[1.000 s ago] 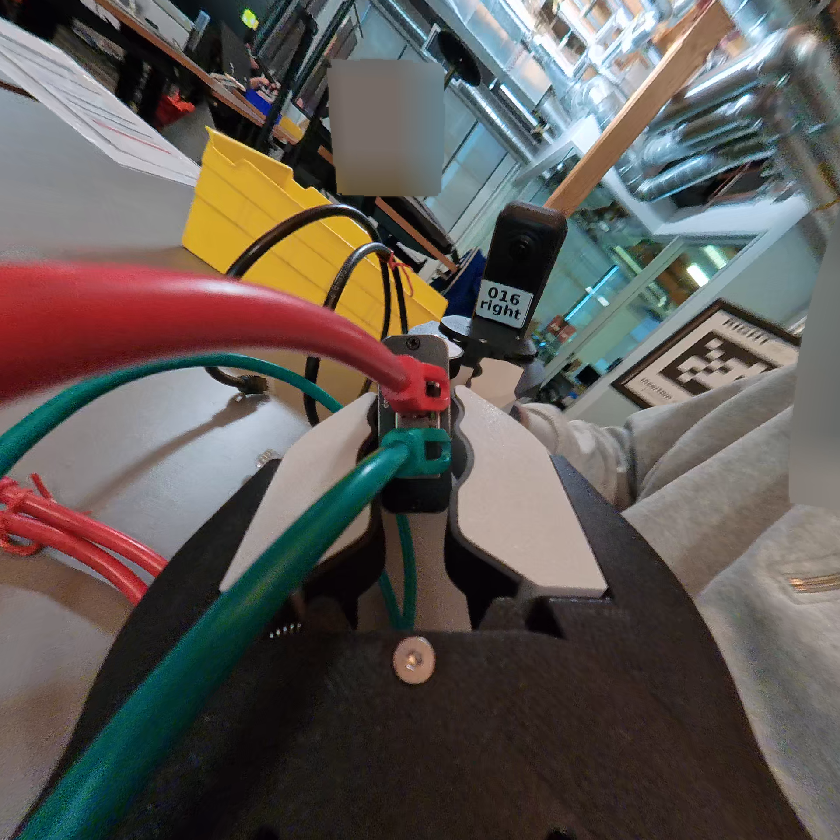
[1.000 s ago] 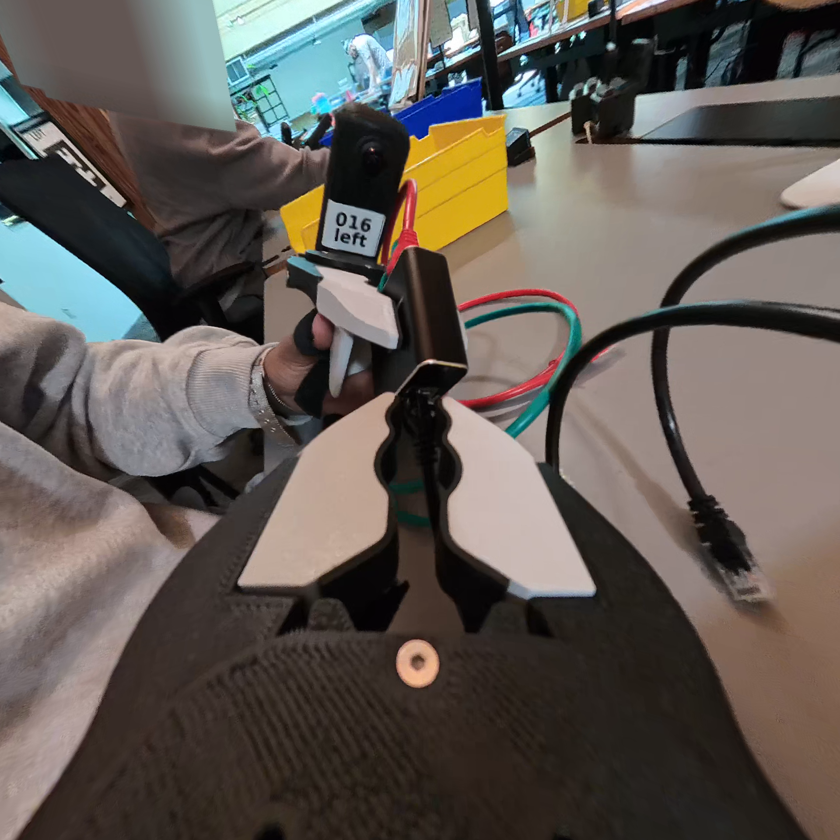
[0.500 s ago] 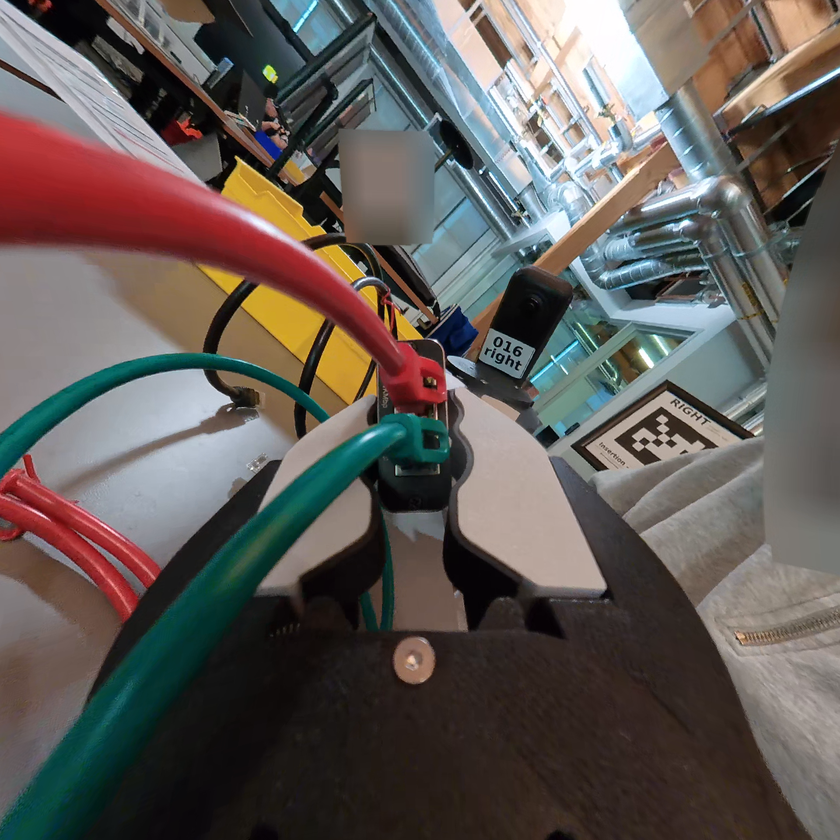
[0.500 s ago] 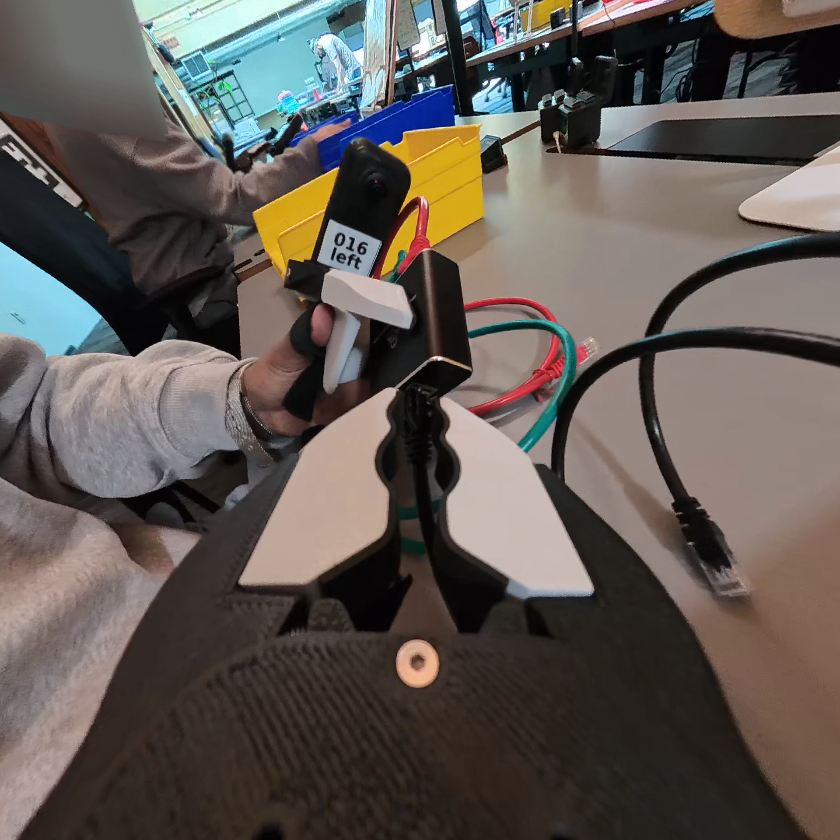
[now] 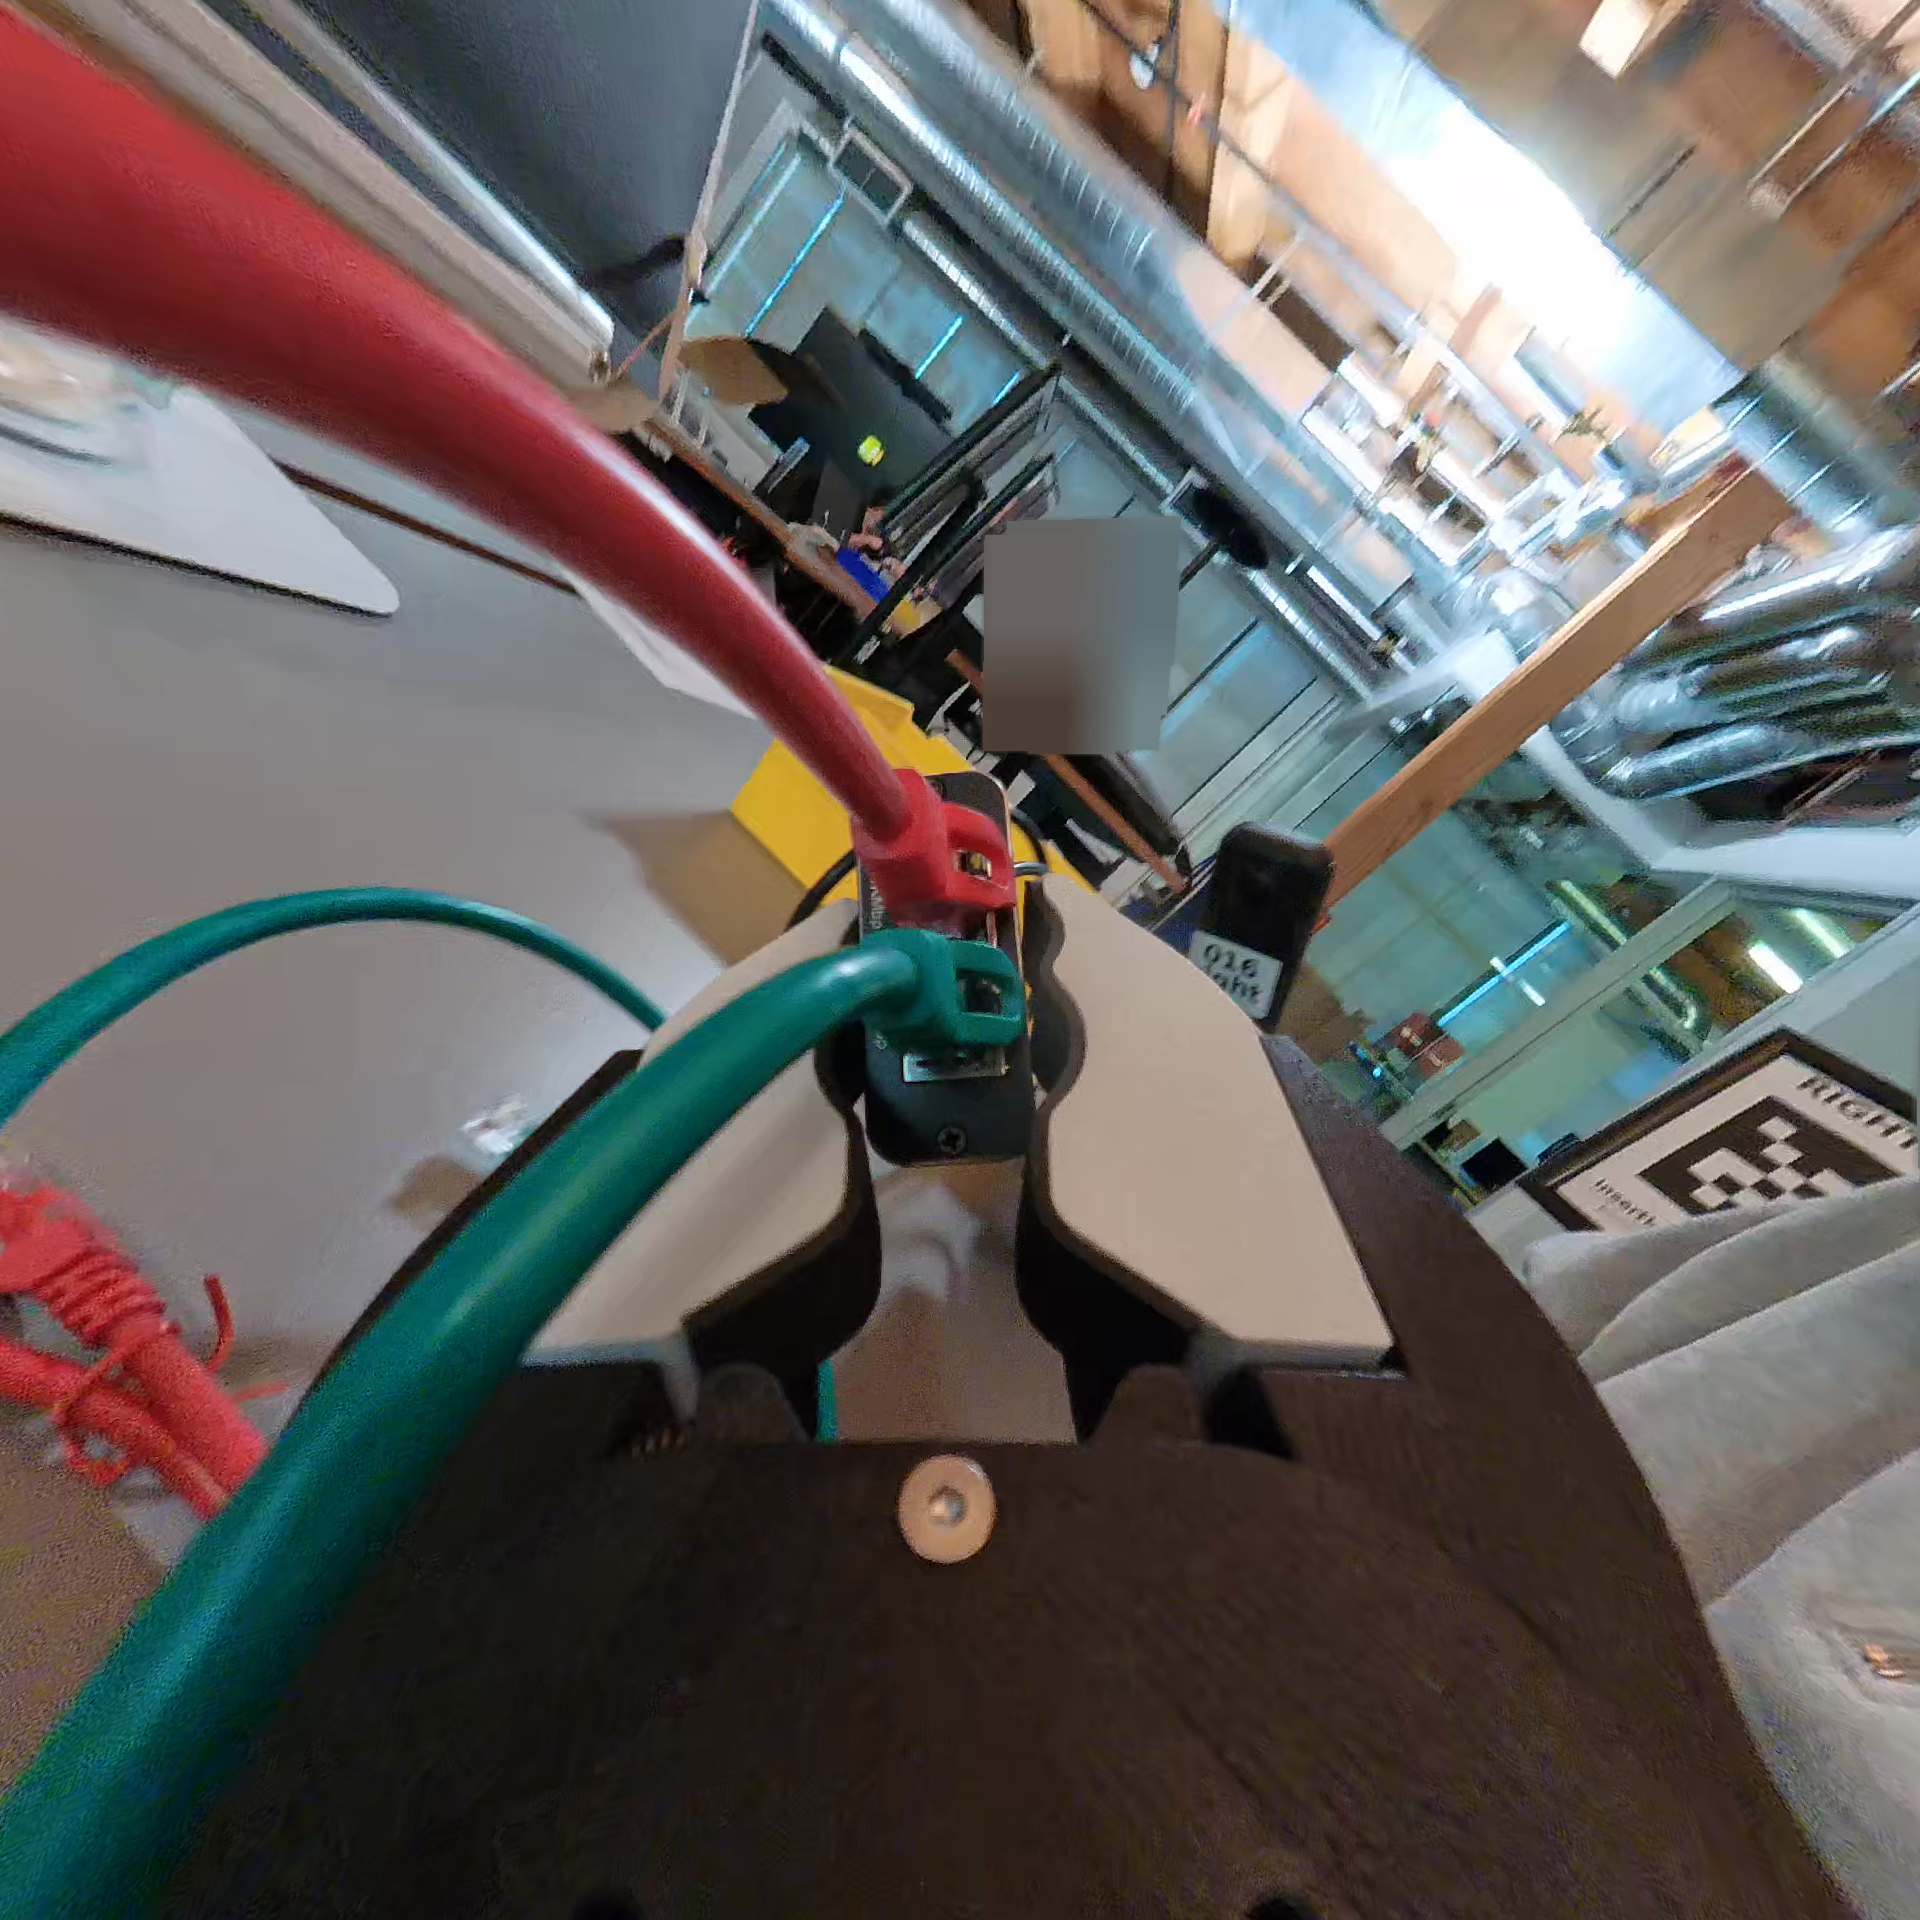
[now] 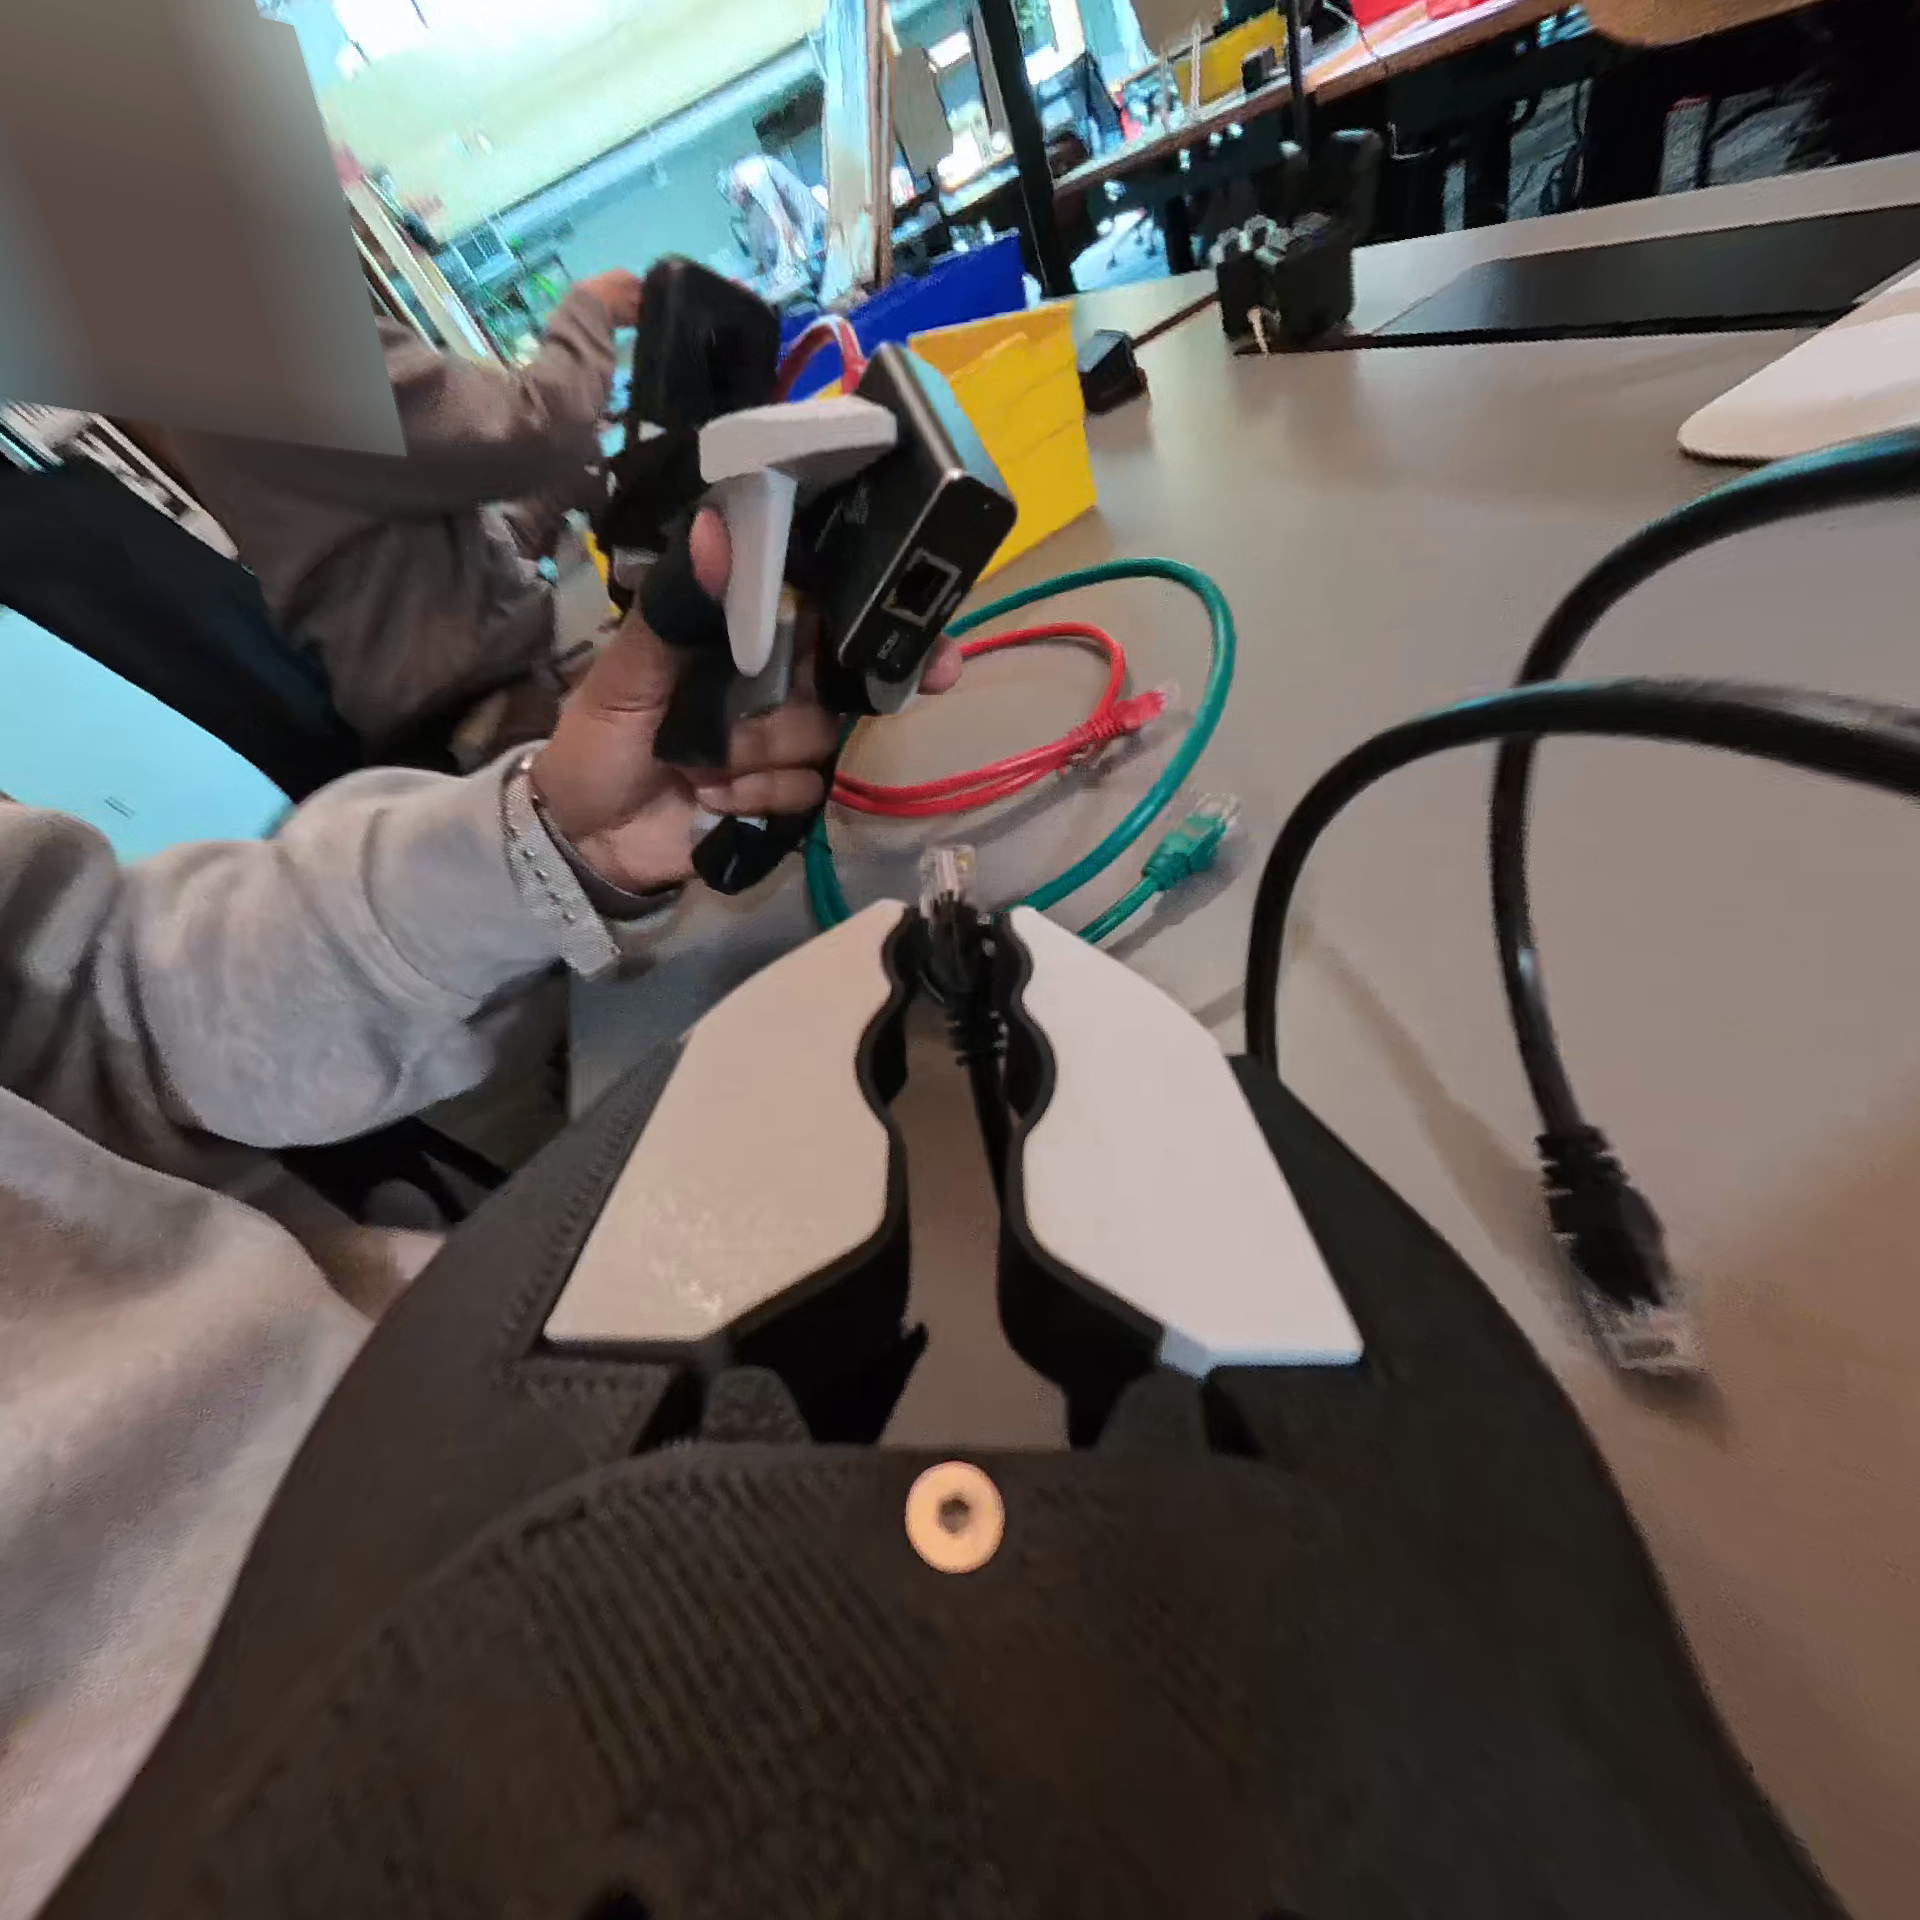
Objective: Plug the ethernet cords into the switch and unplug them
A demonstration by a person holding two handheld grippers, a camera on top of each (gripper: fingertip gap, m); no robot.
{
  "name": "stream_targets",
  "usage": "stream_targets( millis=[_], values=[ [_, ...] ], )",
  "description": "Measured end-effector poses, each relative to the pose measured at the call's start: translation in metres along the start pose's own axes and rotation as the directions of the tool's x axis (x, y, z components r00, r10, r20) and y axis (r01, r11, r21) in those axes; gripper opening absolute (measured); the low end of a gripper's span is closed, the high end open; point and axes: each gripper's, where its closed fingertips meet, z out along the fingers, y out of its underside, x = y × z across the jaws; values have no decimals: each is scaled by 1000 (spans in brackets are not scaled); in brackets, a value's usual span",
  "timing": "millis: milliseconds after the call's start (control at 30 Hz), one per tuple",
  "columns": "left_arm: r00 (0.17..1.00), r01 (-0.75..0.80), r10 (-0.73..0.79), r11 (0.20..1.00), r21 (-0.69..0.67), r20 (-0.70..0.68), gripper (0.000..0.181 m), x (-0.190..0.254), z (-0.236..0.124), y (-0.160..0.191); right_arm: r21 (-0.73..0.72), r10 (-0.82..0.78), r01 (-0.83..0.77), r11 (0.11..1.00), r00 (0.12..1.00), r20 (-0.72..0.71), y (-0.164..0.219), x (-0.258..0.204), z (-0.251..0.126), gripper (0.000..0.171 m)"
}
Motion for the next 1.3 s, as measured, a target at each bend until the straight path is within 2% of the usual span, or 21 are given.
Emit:
stream_targets(
  millis=[33, 100, 233, 467, 700, 900, 1200, 1300],
  values=[
    [1000, 7, -7, 1000, -15, -4, 27, -3, 1, 5, 3, -34, 34, 999, 998, -53, -1, 5, 0, 16],
    [996, 80, -80, 997, -3, -29, 26, -10, -1, 10, 35, -136, 144, 989, 978, -159, -11, 14, -5, 39],
    [969, 234, -227, 970, 71, -96, 27, -17, -7, 3, 28, -298, 324, 946, 898, -325, -22, 28, -14, 48],
    [970, 230, -225, 972, 45, -90, 27, -19, -4, 8, -34, -350, 379, 925, 813, -465, -23, 48, -20, 83],
    [970, 228, -223, 973, 40, -99, 27, -18, -3, 9, 34, -257, 313, 949, 835, -487, -29, 59, -30, 90],
    [973, 214, -211, 977, 21, -98, 28, -16, 0, 12, 81, -263, 359, 930, 801, -538, -41, 61, -40, 95],
    [970, 226, -222, 974, 28, -104, 28, -17, -1, 10, 64, -271, 349, 935, 818, -508, -37, 59, -36, 91],
    [968, 230, -226, 973, 29, -105, 28, -17, -1, 11, 30, -281, 327, 945, 853, -439, -27, 54, -26, 85]
  ],
)
